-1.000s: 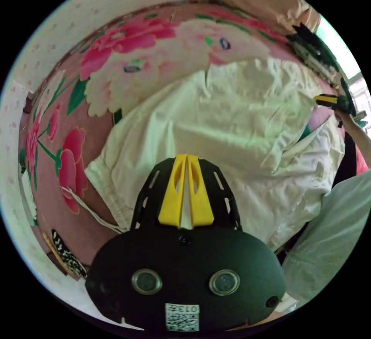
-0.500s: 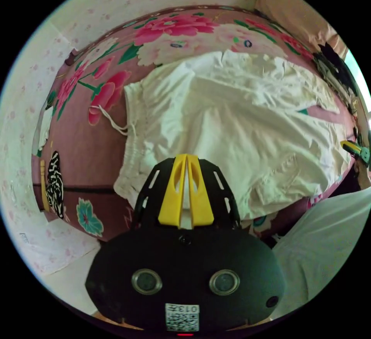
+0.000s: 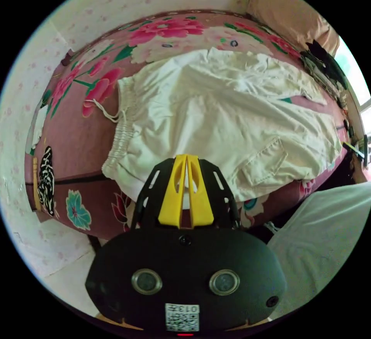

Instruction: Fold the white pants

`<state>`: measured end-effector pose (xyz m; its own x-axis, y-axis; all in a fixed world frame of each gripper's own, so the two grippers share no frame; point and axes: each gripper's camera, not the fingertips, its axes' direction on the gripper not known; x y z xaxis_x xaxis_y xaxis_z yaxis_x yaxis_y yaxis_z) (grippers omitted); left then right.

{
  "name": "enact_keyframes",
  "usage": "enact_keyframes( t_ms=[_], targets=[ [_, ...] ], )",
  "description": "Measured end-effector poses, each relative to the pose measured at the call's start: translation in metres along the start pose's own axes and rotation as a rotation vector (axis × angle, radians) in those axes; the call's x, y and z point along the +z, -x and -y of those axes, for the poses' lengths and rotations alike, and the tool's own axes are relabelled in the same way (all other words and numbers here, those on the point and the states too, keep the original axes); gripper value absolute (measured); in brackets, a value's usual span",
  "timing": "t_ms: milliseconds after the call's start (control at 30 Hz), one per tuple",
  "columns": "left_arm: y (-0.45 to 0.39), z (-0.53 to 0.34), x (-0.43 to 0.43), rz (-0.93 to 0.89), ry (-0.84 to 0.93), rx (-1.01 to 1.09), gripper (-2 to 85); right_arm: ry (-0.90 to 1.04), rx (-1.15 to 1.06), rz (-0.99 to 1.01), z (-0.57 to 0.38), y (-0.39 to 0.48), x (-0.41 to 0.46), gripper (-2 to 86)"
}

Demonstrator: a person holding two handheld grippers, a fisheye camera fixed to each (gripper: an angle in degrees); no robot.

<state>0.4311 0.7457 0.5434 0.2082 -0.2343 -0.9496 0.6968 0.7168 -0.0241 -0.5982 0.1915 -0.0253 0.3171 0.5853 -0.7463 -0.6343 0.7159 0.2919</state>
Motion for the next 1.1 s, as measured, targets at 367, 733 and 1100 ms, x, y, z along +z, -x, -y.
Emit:
enact_keyframes(
  t_ms=[367, 733, 1100],
  targets=[
    [0.069, -0.057, 0.022, 0.008, 0.092, -0.222, 0.5, 0.069, 0.433, 0.198, -0.100, -0.131, 0.084, 1.2],
    [0.152, -0.174, 0.061, -0.504, -0.088, -0.890, 12.9, 0.089, 0.644, 0.740, -0.180, -0.170, 0.214, 11.0],
    [0.195, -0.167, 0.095, -0.524, -0.077, -0.929, 10.4, 0.129, 0.578, 0.733, -0.180, -0.170, 0.281, 9.0]
  ],
)
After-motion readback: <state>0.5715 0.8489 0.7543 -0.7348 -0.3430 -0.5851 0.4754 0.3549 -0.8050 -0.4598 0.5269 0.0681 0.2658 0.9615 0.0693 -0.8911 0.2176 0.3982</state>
